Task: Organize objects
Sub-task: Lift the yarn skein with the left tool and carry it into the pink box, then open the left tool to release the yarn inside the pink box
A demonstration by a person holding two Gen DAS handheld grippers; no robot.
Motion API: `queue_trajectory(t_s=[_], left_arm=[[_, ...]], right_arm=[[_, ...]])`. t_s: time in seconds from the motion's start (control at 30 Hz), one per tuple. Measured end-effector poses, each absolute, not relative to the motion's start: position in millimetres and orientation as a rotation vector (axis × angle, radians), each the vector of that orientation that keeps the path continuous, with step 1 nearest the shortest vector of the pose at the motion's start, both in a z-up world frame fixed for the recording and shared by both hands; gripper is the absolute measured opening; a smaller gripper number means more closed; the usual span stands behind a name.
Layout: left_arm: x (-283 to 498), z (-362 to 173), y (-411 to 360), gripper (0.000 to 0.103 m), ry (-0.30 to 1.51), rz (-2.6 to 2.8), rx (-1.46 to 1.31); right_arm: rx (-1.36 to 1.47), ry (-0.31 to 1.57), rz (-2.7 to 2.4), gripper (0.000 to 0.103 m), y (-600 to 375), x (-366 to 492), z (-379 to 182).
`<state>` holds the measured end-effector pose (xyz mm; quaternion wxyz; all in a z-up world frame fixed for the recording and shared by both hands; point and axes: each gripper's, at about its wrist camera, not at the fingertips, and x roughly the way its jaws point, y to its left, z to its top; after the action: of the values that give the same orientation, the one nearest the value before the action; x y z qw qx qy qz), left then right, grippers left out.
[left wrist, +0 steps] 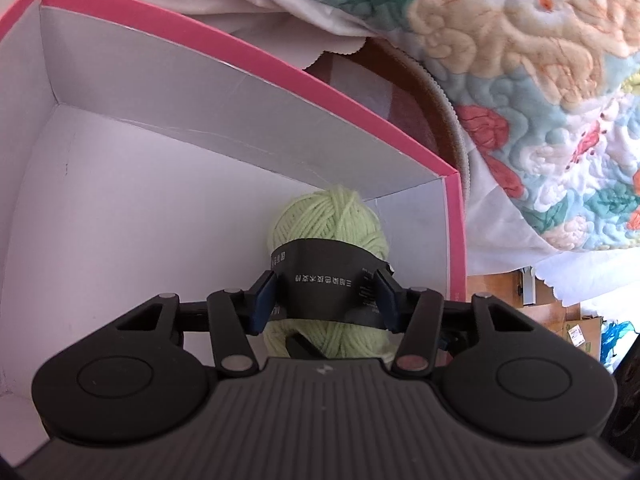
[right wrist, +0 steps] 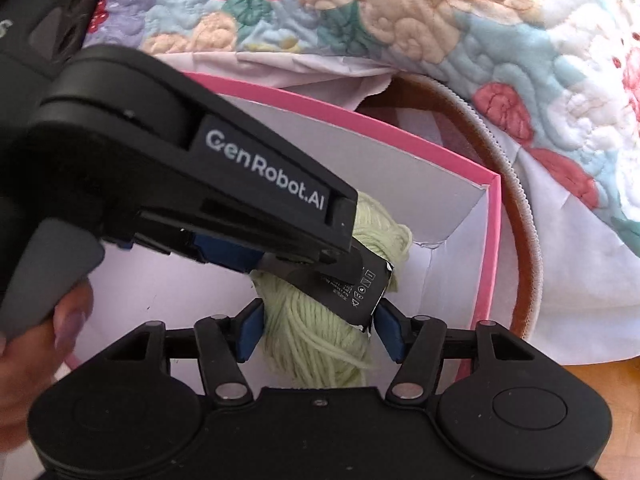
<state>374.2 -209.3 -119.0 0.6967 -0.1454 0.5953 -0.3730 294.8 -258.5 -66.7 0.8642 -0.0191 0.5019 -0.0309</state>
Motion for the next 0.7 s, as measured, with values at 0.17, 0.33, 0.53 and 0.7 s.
queue_trajectory(t_s=[0.17,0.33,0.53,0.7], left_arm=[[372.7,-125.4,-212.7,0.049,1.34,-0.806,-0.275],[371.0,-128.9,-212.8,0.049,1.346,-0.799,-0.292],[370.4,-130.6,-220.4,0.048,1.341,-0.838,-0.304],[371.8,-122.2,-223.4,0.046,1.297,-0.881,-0.291]], right_arm=[[-0.034,1.054,-0.034,0.065,-257.6,288.6,-59.5],[-0.077,1.056,-0.007,0.058,-254.4,278.8,-57.0],[-0.091,1.045,-0.073,0.032,-259.0,270.9,-67.1],[-0.134,1.013,-0.115,0.021,-257.7,271.5,-70.1]])
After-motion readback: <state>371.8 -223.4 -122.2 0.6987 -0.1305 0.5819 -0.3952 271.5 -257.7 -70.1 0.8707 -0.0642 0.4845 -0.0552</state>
